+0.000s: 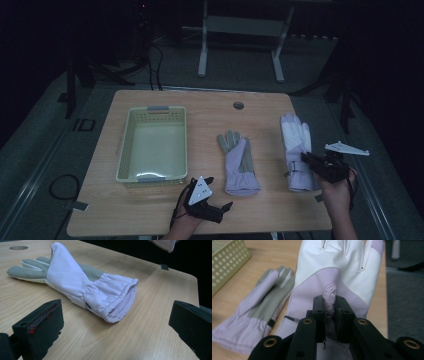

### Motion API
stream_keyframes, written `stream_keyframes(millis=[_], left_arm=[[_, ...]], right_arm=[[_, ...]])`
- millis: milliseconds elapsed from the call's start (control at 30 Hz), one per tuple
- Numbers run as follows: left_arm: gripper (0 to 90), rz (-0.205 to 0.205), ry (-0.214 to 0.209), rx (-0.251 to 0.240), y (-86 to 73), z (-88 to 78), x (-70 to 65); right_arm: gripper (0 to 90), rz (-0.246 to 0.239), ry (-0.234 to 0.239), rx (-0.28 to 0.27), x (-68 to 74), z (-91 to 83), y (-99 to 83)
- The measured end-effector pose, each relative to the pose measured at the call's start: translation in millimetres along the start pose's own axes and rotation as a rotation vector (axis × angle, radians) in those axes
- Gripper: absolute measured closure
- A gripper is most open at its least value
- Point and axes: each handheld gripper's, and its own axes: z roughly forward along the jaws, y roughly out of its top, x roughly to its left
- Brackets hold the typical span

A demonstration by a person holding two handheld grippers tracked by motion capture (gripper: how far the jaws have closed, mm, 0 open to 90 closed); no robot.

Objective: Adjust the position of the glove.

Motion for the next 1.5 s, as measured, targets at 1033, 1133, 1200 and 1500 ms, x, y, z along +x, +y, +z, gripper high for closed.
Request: stream_keyframes(millis=[1033, 1133, 1200, 1500], left_arm=[[0.0, 0.013, 0.002, -0.003, -0.2, -0.4, -1.0], [0.0, 0.014, 0.001, -0.001, -0.2, -0.6, -1.3], [0.0, 0.014, 0.001, -0.002, -0.3, -0.5, -1.3], [0.0, 0.014, -0.002, -0.002, -0.2, -0.5, -1.2]], right_arm=[[80.6, 0.03, 0.065, 0.059, 128.2, 61.5, 14.6], [80.5, 0.073, 0.084, 0.084, 133.5, 75.3, 7.4], [80.4, 0.085, 0.088, 0.095, 137.5, 81.9, 4.4], [78.6, 0.075, 0.067, 0.143, 152.3, 108.8, -6.4]])
